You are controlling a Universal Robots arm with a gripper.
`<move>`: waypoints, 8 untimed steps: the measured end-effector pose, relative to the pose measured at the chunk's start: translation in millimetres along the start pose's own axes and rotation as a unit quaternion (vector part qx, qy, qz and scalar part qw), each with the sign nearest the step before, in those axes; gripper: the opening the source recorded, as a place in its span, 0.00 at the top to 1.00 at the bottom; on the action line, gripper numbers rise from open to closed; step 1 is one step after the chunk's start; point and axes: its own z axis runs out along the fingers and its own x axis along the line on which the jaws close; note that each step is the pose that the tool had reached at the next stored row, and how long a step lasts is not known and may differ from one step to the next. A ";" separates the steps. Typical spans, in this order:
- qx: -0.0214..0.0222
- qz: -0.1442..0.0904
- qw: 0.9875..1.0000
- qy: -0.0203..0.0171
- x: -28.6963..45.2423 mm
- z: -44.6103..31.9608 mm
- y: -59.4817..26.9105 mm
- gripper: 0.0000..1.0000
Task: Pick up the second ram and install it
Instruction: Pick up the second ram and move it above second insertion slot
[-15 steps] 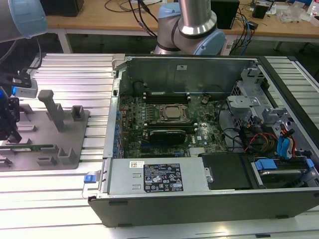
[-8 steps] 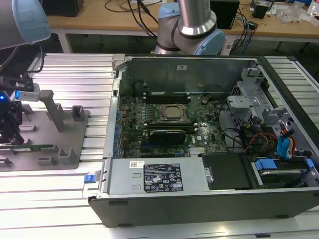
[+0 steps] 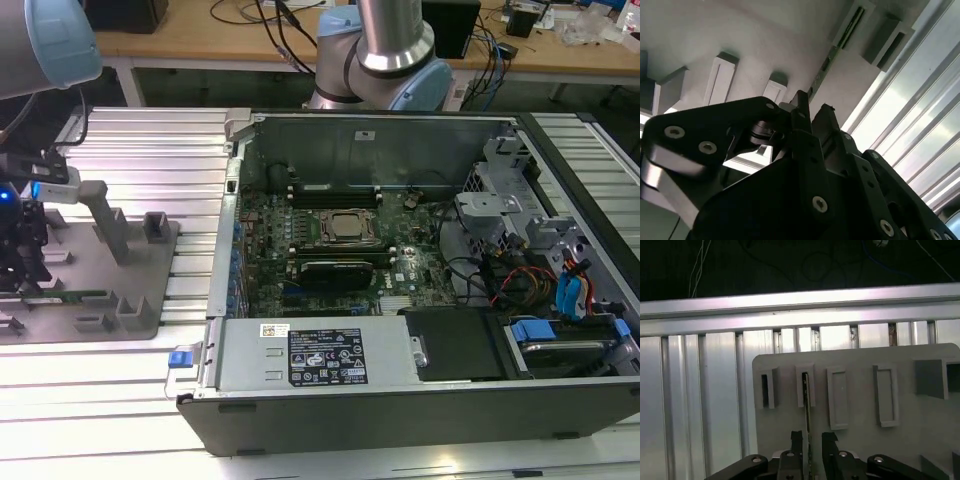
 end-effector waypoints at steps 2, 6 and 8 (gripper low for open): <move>0.000 -0.017 1.000 0.000 -0.2 3.3 0.0 0.72; 0.000 -0.020 1.000 0.000 -0.4 10.1 0.1 0.72; 0.000 -0.021 1.000 0.000 -0.5 13.9 0.0 0.72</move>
